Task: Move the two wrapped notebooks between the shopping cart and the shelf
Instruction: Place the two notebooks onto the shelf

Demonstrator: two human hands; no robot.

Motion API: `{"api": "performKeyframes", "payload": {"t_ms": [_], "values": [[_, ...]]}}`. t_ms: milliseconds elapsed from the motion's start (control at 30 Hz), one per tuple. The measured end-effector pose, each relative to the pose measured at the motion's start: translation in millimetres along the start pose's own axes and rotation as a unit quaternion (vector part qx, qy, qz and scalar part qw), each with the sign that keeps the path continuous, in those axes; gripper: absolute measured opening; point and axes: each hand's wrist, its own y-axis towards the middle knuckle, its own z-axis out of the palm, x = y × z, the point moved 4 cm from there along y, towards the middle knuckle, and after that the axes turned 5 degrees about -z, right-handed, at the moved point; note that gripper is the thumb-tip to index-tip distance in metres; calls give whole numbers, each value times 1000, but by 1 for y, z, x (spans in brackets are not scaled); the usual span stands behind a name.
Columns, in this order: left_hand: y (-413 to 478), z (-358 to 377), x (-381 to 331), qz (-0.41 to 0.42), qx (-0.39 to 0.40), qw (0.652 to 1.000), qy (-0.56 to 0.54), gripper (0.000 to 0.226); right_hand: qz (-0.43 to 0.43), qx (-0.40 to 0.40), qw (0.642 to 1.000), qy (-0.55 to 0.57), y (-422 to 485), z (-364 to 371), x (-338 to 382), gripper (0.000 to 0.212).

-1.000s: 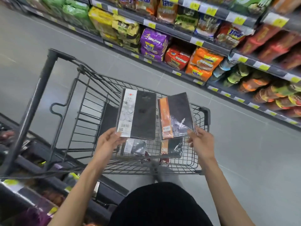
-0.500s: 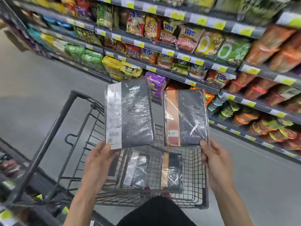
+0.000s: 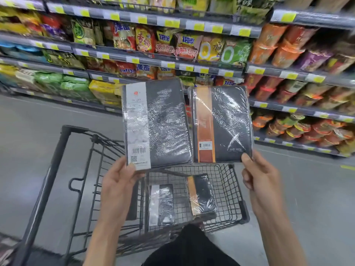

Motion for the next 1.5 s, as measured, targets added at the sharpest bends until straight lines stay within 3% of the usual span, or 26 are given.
{"api": "performKeyframes", "payload": {"t_ms": [200,367,467,600,733,867,1033,1300,1500], "values": [[4,19,-6,-4,78,996,45,48,-12,-67,998,9,-26,-26,4,34],[1,38,-1,-15,120,992,44,35,-24,-98,995,13,-45,-49,14,17],[-1,51,6,-27,145,988,49,42,-26,-124,992,19,-55,-65,17,13],[-1,77,11,-47,163,984,50,89,-29,-178,983,30,-64,-95,19,12],[-6,119,22,-68,189,977,72,86,-36,-226,972,59,-67,-136,25,15],[-14,166,44,-94,198,975,43,40,-42,-254,963,77,-67,-184,34,16],[-31,236,71,-98,222,968,63,58,-30,-276,957,88,-53,-255,48,31],[-55,349,113,-92,245,962,75,61,-30,-292,952,90,-22,-363,69,25],[-60,423,130,-78,262,956,103,37,-30,-321,940,112,-2,-420,79,22]]}}
